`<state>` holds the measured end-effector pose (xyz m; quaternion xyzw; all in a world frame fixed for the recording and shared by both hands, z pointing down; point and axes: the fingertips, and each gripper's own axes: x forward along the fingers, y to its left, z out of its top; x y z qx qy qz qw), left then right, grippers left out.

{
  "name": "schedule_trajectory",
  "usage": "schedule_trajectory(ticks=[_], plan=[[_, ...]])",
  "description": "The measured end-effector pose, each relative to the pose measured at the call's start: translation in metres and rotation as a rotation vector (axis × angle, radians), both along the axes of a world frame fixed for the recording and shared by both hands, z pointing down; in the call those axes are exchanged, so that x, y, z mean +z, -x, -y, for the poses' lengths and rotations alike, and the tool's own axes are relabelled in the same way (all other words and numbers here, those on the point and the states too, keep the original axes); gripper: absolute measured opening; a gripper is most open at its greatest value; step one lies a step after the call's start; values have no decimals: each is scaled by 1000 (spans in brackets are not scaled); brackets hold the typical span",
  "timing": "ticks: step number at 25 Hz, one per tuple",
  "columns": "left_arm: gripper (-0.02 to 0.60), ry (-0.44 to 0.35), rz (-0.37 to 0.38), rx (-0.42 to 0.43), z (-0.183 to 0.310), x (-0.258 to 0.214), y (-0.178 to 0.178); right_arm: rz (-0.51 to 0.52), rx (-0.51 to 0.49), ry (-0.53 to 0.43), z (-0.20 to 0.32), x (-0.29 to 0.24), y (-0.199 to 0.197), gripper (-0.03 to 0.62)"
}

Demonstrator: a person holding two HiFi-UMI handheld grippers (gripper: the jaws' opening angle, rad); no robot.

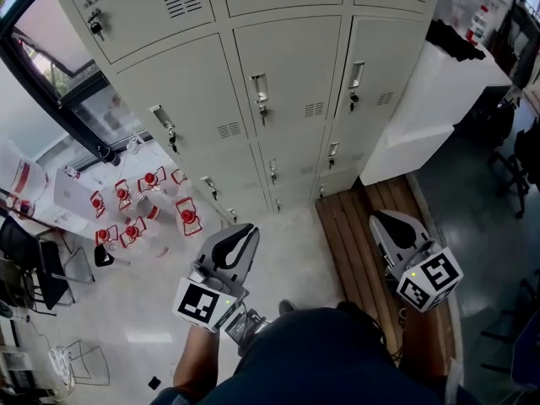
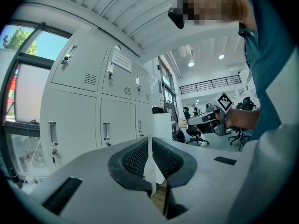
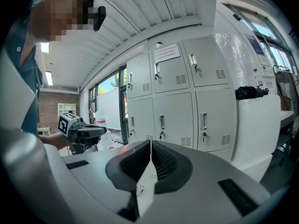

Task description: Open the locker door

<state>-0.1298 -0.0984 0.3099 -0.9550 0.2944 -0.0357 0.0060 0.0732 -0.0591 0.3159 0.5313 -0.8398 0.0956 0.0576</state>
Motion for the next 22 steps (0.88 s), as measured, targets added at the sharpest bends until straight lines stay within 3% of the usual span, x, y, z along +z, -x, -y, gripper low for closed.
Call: schedule_trajectory(ticks=[4, 8, 11, 18, 22], plan=[[41, 11, 16, -21, 8, 11, 18, -46, -35, -28, 8, -9, 11, 37], [41, 10, 18, -50, 9, 14, 18, -94, -59, -65, 17, -23, -9, 37], [41, -17, 17, -99, 13, 8, 17, -79, -61, -80, 36, -26, -26, 37], [41, -13, 38, -220, 25, 5, 14, -47, -215, -88, 76, -30, -14, 37], [41, -14, 31, -265, 33, 1, 5, -43, -252, -66, 92, -20, -24, 37]])
